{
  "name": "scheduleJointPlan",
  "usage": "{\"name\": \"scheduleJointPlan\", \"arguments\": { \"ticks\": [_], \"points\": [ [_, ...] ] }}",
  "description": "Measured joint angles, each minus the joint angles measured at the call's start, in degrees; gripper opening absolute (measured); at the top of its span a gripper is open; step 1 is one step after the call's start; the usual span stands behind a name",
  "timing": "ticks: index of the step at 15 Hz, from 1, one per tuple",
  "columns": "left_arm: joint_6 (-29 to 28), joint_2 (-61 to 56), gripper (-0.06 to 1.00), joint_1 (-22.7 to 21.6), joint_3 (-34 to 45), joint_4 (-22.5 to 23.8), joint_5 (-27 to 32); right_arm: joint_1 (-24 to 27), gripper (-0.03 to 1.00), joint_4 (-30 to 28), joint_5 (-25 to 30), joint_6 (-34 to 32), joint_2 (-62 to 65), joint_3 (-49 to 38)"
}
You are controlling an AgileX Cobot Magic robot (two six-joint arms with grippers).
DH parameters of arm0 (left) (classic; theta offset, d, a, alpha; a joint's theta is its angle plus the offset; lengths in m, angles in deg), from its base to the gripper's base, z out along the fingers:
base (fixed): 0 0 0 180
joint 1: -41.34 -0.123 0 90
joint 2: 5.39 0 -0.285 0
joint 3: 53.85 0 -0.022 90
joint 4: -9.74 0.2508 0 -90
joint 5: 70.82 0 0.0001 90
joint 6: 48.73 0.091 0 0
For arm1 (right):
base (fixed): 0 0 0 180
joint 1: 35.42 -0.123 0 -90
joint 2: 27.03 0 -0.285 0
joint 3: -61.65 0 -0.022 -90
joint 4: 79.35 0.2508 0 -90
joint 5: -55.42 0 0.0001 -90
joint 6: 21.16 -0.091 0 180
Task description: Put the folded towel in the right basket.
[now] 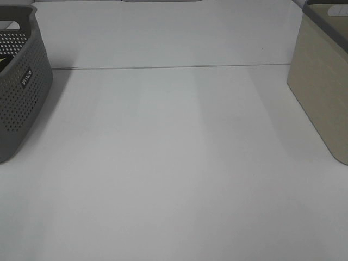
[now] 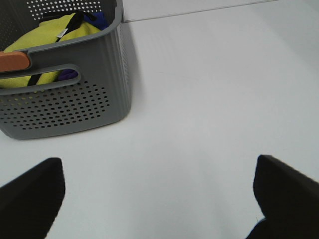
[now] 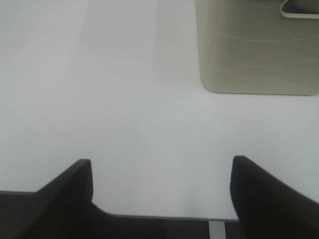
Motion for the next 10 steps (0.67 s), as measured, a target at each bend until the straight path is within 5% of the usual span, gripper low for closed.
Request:
{"name": "scheduleJointPlan", "arguments": {
  "ticks": [10],
  "points": [
    [0.0, 0.0, 0.98, 0.0, 0.0, 0.0, 0.0, -2.5, 0.73, -1.4, -5.5, -1.9, 0.6, -2.1]
  ]
}}
